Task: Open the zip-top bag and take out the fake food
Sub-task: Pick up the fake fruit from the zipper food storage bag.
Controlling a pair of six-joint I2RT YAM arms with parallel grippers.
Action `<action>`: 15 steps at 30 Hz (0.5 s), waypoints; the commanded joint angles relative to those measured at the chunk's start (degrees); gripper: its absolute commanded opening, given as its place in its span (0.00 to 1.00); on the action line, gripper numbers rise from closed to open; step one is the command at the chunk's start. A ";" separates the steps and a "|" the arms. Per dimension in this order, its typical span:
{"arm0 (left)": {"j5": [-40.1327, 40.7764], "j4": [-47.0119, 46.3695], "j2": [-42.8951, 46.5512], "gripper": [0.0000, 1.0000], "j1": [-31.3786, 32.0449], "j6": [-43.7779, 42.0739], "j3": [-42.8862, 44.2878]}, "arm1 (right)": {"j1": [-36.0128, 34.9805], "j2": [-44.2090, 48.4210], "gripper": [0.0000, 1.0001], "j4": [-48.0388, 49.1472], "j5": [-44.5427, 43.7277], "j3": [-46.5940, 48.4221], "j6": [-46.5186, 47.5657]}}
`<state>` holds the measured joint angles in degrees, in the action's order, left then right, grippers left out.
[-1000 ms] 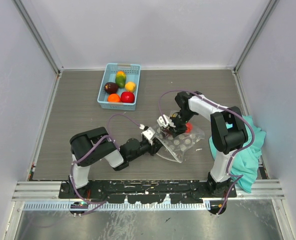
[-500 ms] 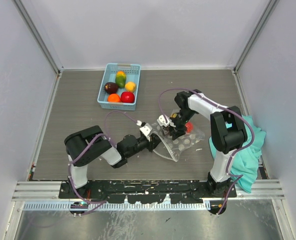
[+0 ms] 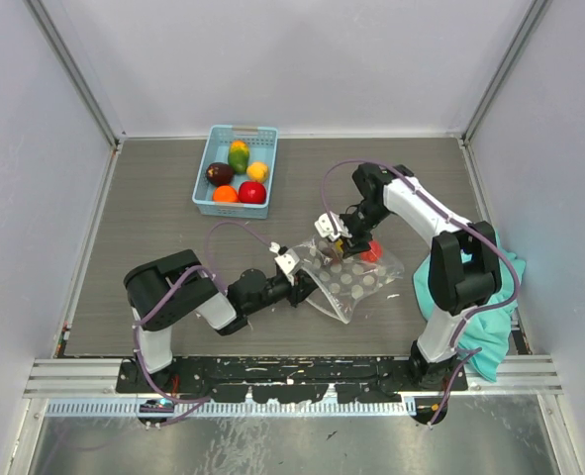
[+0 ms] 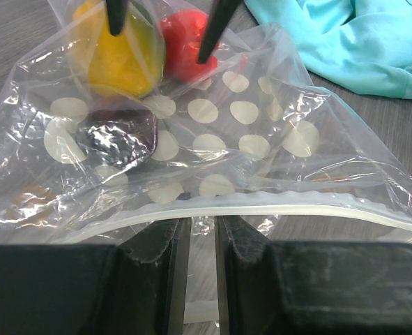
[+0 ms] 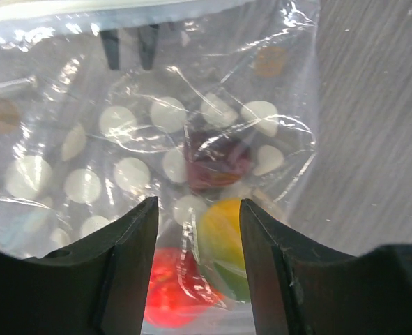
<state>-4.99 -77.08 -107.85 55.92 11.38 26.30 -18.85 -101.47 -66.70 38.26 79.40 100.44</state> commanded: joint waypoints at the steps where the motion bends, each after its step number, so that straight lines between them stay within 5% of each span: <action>1: -1.67 -3.43 1.05 0.20 -0.19 -0.26 0.71 | -0.40 -1.47 0.56 0.88 -2.53 4.51 6.39; 15: -1.81 -3.43 -1.98 0.20 -0.14 -0.94 2.29 | -3.59 -9.77 0.48 1.84 -10.70 8.40 6.66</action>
<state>-6.31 -77.10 -109.08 55.90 11.31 27.18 -21.65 -111.02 -64.73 29.80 85.52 106.45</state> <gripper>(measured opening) 0.202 0.512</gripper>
